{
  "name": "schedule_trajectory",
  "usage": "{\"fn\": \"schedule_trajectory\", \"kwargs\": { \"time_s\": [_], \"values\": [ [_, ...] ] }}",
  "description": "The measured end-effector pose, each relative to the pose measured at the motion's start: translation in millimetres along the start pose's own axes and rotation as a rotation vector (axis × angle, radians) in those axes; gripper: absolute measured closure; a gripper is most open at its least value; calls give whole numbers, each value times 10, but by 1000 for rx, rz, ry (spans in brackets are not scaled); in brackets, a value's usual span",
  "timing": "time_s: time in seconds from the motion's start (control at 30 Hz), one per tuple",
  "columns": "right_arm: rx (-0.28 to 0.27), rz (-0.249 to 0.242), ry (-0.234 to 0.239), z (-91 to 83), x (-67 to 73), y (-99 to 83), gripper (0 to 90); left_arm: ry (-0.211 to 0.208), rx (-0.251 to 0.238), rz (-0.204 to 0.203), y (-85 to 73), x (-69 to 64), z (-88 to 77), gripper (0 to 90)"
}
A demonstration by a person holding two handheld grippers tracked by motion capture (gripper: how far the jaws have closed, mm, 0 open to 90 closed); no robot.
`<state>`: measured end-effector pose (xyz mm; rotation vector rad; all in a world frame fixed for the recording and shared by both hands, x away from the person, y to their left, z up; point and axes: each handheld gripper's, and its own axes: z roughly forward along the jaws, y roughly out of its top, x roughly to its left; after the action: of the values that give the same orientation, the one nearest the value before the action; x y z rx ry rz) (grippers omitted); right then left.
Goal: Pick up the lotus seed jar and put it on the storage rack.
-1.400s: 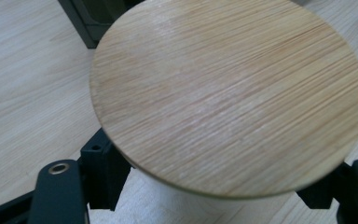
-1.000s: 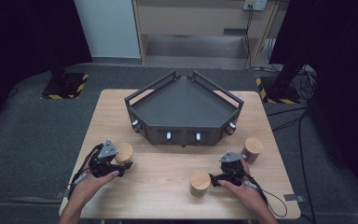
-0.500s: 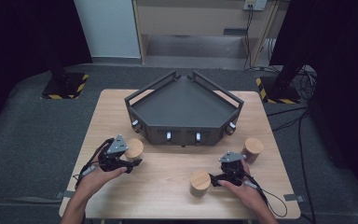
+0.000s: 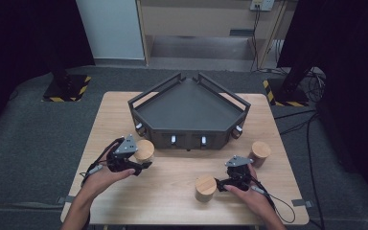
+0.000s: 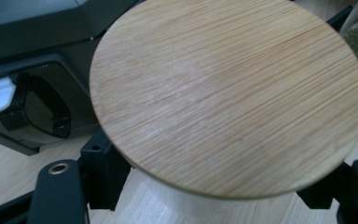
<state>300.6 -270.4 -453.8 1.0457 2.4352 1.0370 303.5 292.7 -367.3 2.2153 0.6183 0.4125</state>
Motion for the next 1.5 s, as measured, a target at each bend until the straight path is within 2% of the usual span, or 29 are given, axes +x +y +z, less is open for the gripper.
{"fn": "schedule_trajectory", "kwargs": {
  "time_s": [0.23, 0.53, 0.9, 1.17, 1.5],
  "values": [
    [0, -1, 0, 0, -1, 0, 22, -21, 9, 31, 99, 50, -8, 248],
    [0, -1, 0, 0, 0, 0, 21, -70, -10, 60, 231, 123, -40, 248],
    [0, -1, 0, 0, -1, 0, 21, -85, -7, 118, 494, 171, -76, 248],
    [0, -1, 0, 0, -1, 0, 21, -106, 5, 143, 624, 222, -97, 248],
    [0, -1, 0, 0, -1, 0, 22, -121, 11, 152, 771, 320, -133, 247]
  ]
}}
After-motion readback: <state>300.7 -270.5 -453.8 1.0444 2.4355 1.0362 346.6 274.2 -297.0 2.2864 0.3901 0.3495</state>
